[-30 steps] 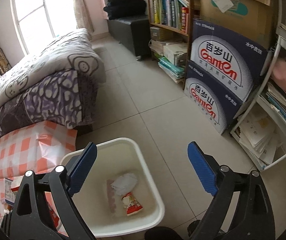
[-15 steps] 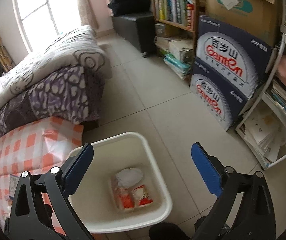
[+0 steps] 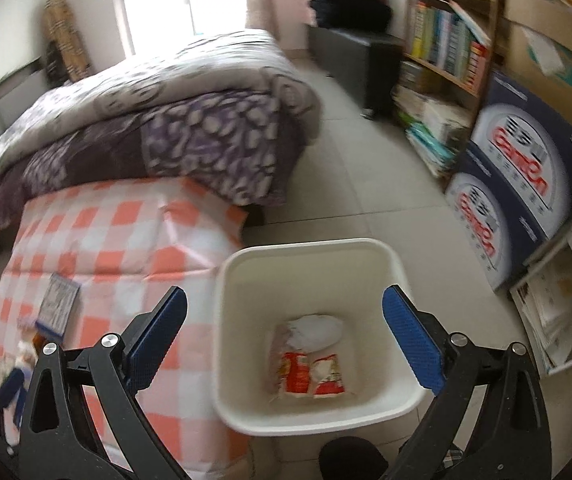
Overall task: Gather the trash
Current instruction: 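Grasp the blue box with the left tool while the right tool grasps the white tissue bundle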
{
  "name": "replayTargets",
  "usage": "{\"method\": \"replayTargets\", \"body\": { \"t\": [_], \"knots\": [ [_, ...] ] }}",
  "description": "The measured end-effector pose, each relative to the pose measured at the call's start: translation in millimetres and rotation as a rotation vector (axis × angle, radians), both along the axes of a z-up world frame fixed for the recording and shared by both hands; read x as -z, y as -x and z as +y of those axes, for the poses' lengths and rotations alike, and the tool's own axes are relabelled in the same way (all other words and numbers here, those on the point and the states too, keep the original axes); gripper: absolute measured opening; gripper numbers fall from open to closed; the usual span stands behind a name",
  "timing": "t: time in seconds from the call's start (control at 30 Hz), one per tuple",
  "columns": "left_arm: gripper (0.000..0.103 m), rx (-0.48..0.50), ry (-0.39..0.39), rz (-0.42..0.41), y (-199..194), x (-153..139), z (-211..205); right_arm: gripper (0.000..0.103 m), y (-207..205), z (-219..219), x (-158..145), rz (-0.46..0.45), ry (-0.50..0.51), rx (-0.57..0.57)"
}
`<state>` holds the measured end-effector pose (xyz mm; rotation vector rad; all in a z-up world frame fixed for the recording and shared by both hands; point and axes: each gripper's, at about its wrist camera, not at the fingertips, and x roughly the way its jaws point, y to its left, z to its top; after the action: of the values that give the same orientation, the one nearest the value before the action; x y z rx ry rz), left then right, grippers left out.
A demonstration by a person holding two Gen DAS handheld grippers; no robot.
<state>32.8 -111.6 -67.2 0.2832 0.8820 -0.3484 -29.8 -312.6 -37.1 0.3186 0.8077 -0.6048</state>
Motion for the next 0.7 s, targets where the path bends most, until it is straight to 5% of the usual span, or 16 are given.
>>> {"method": "replayTargets", "body": {
  "t": [0.43, 0.7],
  "knots": [
    [0.083, -0.103, -0.075, 0.093, -27, 14, 92, 0.094, -35, 91, 9, 0.038, 0.049, -0.287],
    [0.083, -0.064, -0.170, 0.183, -38, 37, 124, 0.095, -50, 143, 22, 0.080, 0.058, -0.484]
  ]
}}
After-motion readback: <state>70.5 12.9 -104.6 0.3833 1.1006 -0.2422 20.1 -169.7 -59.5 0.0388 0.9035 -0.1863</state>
